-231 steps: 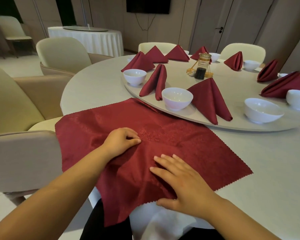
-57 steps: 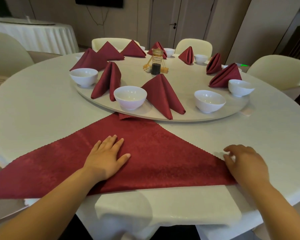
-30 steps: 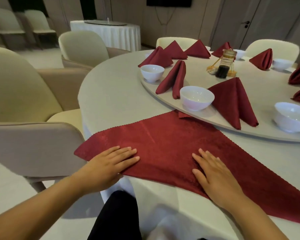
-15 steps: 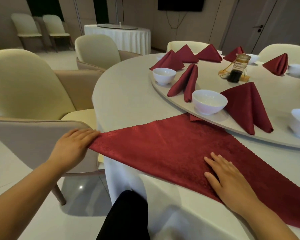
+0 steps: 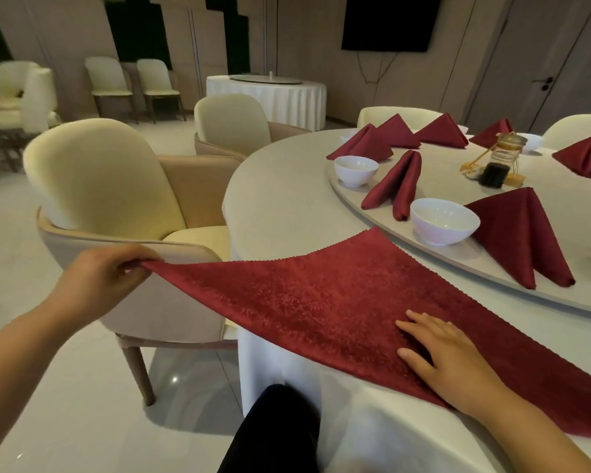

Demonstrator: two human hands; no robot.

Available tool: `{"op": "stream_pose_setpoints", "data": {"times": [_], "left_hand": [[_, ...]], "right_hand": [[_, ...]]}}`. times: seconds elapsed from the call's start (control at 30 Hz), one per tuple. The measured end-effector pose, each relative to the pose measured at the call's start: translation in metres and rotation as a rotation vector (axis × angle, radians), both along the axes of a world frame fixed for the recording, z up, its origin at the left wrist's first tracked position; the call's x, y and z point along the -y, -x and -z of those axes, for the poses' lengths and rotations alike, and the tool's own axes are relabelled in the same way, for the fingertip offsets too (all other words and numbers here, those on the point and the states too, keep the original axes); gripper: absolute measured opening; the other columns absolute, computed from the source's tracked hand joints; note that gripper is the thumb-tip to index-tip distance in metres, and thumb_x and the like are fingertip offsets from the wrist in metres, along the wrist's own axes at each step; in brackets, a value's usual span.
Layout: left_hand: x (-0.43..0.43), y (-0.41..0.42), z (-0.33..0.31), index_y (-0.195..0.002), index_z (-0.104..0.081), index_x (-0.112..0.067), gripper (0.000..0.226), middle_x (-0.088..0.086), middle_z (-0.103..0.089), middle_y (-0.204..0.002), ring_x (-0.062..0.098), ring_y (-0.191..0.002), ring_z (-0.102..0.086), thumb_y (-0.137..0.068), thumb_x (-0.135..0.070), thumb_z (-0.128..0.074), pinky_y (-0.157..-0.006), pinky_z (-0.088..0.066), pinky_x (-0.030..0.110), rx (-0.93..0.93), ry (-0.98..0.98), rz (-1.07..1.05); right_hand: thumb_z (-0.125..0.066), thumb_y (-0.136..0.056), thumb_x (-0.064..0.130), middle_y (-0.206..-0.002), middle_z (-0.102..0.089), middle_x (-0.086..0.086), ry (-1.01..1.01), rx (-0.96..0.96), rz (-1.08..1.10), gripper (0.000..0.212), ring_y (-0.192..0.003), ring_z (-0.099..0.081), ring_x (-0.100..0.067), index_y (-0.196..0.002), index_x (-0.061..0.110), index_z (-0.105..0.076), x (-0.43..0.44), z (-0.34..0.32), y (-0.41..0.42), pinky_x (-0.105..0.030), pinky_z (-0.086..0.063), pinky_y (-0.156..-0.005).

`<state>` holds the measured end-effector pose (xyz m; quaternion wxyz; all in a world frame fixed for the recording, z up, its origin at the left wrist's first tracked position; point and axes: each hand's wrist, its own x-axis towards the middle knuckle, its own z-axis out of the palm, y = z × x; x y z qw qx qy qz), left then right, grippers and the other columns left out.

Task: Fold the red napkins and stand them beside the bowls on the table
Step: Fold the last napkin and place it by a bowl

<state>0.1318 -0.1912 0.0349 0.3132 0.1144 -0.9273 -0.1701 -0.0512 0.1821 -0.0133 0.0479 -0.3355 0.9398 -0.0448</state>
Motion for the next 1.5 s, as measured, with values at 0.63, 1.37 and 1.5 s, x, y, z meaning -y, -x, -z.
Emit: {"op": "stream_pose_setpoints", "data": {"times": [0.63, 1.37, 1.5], "left_hand": [[-0.088, 0.179, -0.046, -0.089, -0.058, -0.015, 0.036, -0.004, -0.064, -0.063, 0.007, -0.058, -0.061, -0.060, 0.005, -0.067, -0.063, -0.050, 0.017, 0.356, -0.846, 0.505], [-0.156, 0.328, 0.042, -0.133, -0.043, -0.010, 0.051, 0.013, -0.054, -0.125, 0.027, -0.114, -0.051, -0.084, -0.003, -0.055, -0.087, -0.035, 0.022, 0.295, -0.469, 0.083], [-0.153, 0.312, 0.029, -0.135, -0.043, -0.012, 0.051, 0.012, -0.040, -0.140, 0.026, -0.127, -0.039, -0.086, -0.012, -0.057, -0.105, -0.030, 0.032, 0.331, -0.249, 0.118]], "right_hand": [[0.029, -0.039, 0.087, -0.134, -0.004, 0.030, 0.225, -0.011, -0.036, 0.122, -0.126, 0.003, 0.013, -0.138, 0.040, -0.024, -0.006, 0.015, 0.008, 0.000, 0.018, -0.094], [-0.011, -0.096, 0.050, -0.114, -0.064, 0.015, 0.472, -0.295, -0.076, 0.046, -0.116, -0.042, -0.005, -0.114, 0.033, -0.049, -0.011, 0.038, 0.023, -0.020, -0.020, -0.104], [-0.039, -0.085, 0.041, -0.113, -0.065, 0.012, 0.476, -0.353, -0.088, 0.033, -0.115, -0.043, -0.007, -0.112, 0.030, -0.055, -0.012, 0.039, 0.023, -0.023, -0.025, -0.099]]}}
